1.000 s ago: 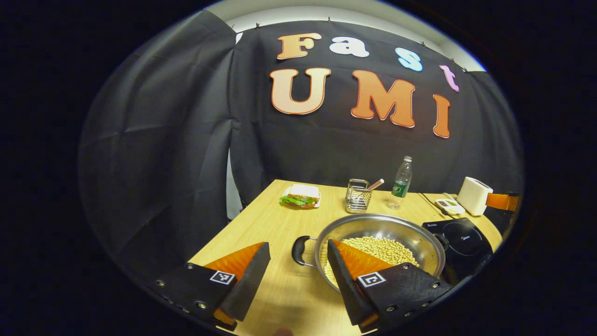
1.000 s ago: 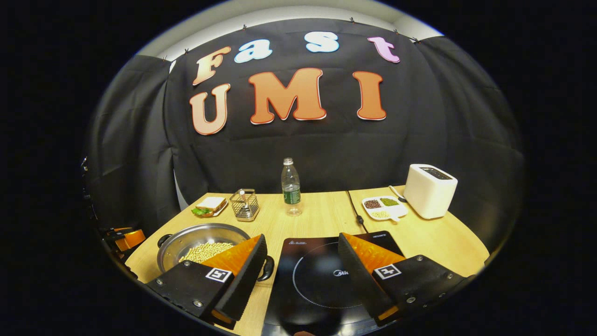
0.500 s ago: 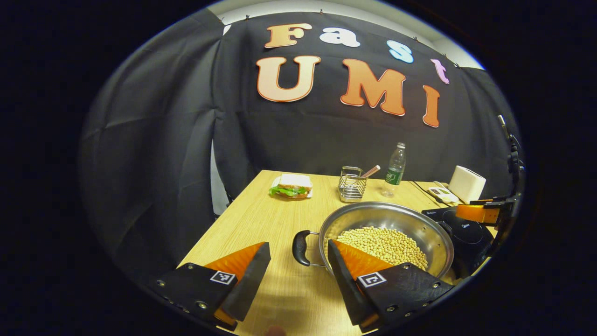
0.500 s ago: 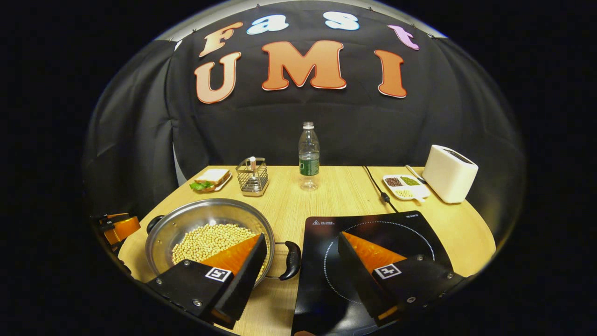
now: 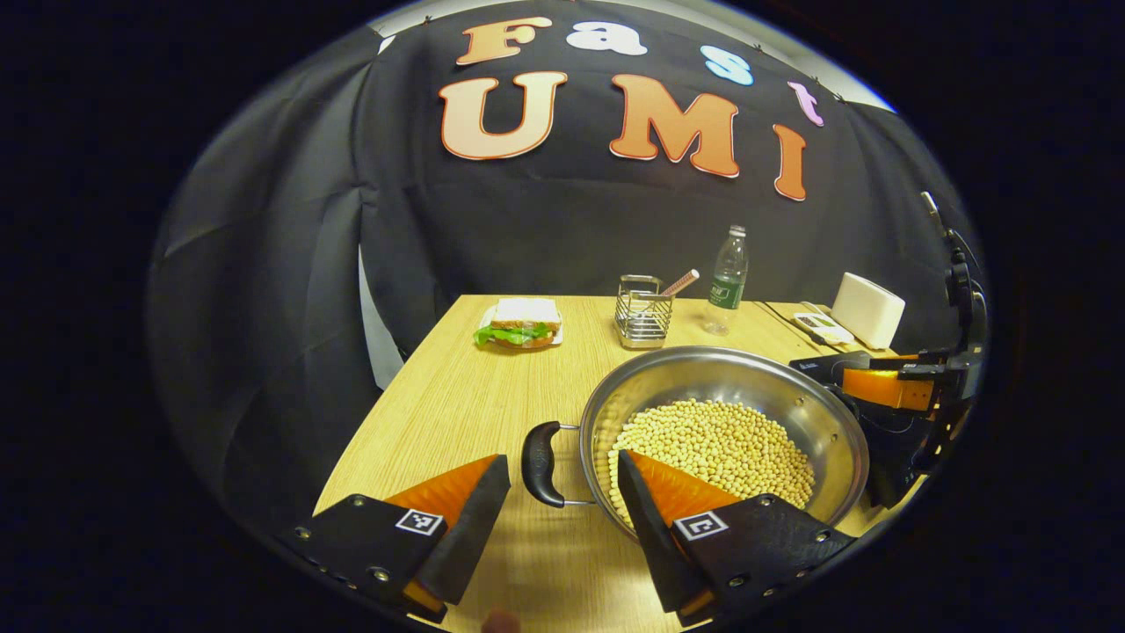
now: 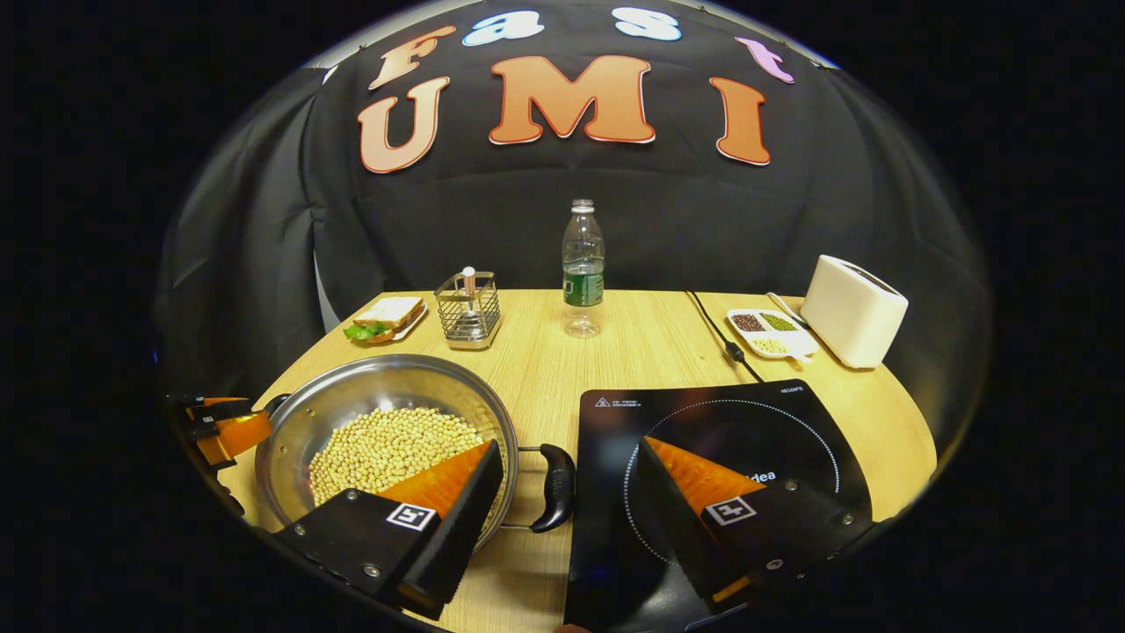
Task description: First push the handle of the pot to place it horizontally, then grasp the pot with both hands and set it on the induction cooktop.
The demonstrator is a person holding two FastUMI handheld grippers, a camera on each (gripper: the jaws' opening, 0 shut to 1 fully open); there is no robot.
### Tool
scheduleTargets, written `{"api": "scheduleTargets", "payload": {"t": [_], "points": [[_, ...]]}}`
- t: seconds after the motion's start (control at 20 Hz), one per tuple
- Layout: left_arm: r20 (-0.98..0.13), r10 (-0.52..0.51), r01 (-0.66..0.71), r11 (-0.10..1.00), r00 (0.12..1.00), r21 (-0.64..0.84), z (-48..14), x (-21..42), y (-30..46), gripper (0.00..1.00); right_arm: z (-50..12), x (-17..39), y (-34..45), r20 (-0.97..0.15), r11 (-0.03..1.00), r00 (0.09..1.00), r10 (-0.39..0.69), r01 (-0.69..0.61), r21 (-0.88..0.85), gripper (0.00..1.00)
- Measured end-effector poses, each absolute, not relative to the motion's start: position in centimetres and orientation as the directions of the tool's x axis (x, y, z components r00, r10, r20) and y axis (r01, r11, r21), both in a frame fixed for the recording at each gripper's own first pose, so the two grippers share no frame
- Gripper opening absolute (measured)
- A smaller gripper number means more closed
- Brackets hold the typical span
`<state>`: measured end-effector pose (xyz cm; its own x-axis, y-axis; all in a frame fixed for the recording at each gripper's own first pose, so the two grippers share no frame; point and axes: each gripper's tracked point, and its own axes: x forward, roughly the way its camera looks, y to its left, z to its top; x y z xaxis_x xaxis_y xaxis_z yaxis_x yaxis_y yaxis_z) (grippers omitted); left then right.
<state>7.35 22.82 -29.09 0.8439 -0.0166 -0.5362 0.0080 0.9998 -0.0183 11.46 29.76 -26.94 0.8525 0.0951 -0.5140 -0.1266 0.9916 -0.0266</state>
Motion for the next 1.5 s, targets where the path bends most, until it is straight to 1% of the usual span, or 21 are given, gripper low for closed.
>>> {"api": "scheduleTargets", "payload": {"t": [0.1,0.45,0.55,0.6,0.65,0.7,0.75,0.8,0.85,0.9,0.95,1.0,1.05,1.15,1.25,1.35,1.45,1.5], "points": [[-0.562,0.001,-0.001,1.000,0.827,0.000,-30.1,7.8,23.2,0.80,-27.5,11.6,30.1,-0.530,0.991,0.842,0.095,-0.131,-0.030,0.96],[-0.591,-0.015,0.004,1.000,0.806,-0.020,-31.4,8.0,23.0,0.80,-29.6,11.4,31.3,-0.589,0.987,0.803,0.089,-0.149,-0.053,0.96],[-0.599,-0.025,0.009,1.000,0.801,-0.030,-31.6,7.8,22.8,0.78,-30.2,11.5,31.0,-0.602,0.989,0.795,0.073,-0.138,-0.062,0.95],[-0.604,-0.028,0.012,0.999,0.797,-0.031,-32.0,7.9,22.8,0.79,-30.4,11.5,31.1,-0.609,0.989,0.790,0.073,-0.136,-0.058,0.95],[-0.594,-0.022,-0.001,0.999,0.804,-0.039,-32.0,8.4,22.9,0.78,-30.7,11.6,31.2,-0.617,0.990,0.784,0.072,-0.134,-0.054,0.91],[-0.597,-0.024,0.000,0.999,0.802,-0.041,-31.7,8.2,22.9,0.70,-30.7,11.6,31.1,-0.621,0.990,0.781,0.067,-0.131,-0.057,0.88],[-0.605,-0.028,0.006,0.999,0.796,-0.039,-31.7,7.9,22.9,0.61,-30.7,11.8,31.3,-0.612,0.990,0.788,0.069,-0.127,-0.052,0.81],[-0.606,-0.032,0.011,0.999,0.795,-0.039,-31.8,8.0,22.9,0.59,-30.8,11.9,31.5,-0.617,0.990,0.784,0.069,-0.128,-0.052,0.80],[-0.609,-0.037,0.011,0.999,0.792,-0.047,-31.9,8.0,22.8,0.55,-30.7,12.1,31.7,-0.616,0.990,0.785,0.069,-0.128,-0.052,0.73],[-0.610,-0.040,0.001,0.998,0.792,-0.063,-31.8,7.9,22.9,0.53,-30.5,11.8,31.7,-0.620,0.991,0.782,0.064,-0.125,-0.055,0.70],[-0.610,-0.037,-0.014,0.997,0.791,-0.079,-31.8,7.8,22.9,0.54,-30.6,12.1,31.7,-0.612,0.989,0.788,0.068,-0.132,-0.060,0.64],[-0.605,-0.029,-0.032,0.995,0.796,-0.090,-31.7,7.8,23.0,0.52,-30.6,12.1,31.8,-0.607,0.987,0.791,0.076,-0.144,-0.064,0.62],[-0.604,-0.012,-0.053,0.995,0.797,-0.090,-31.6,7.7,23.1,0.50,-30.4,12.2,31.9,-0.604,0.986,0.792,0.086,-0.155,-0.062,0.56],[-0.612,0.020,-0.083,0.994,0.790,-0.074,-31.5,7.5,22.8,0.45,-30.4,12.3,31.8,-0.615,0.989,0.782,0.095,-0.142,-0.028,0.50],[-0.623,0.032,-0.102,0.992,0.782,-0.076,-31.5,7.0,22.4,0.45,-30.1,12.2,31.8,-0.628,0.990,0.772,0.103,-0.138,-0.007,0.47],[-0.619,0.034,-0.112,0.990,0.785,-0.087,-31.2,6.3,22.4,0.45,-29.3,12.3,31.6,-0.618,0.989,0.778,0.110,-0.145,-0.006,0.47],[-0.601,0.044,-0.116,0.990,0.798,-0.081,-29.9,5.6,22.4,0.46,-28.3,11.7,31.2,-0.608,0.989,0.785,0.120,-0.149,0.002,0.47],[-0.589,0.050,-0.113,0.991,0.807,-0.070,-29.1,5.3,22.1,0.44,-27.6,11.3,31.0,-0.602,0.988,0.788,0.126,-0.152,0.007,0.47]]}}
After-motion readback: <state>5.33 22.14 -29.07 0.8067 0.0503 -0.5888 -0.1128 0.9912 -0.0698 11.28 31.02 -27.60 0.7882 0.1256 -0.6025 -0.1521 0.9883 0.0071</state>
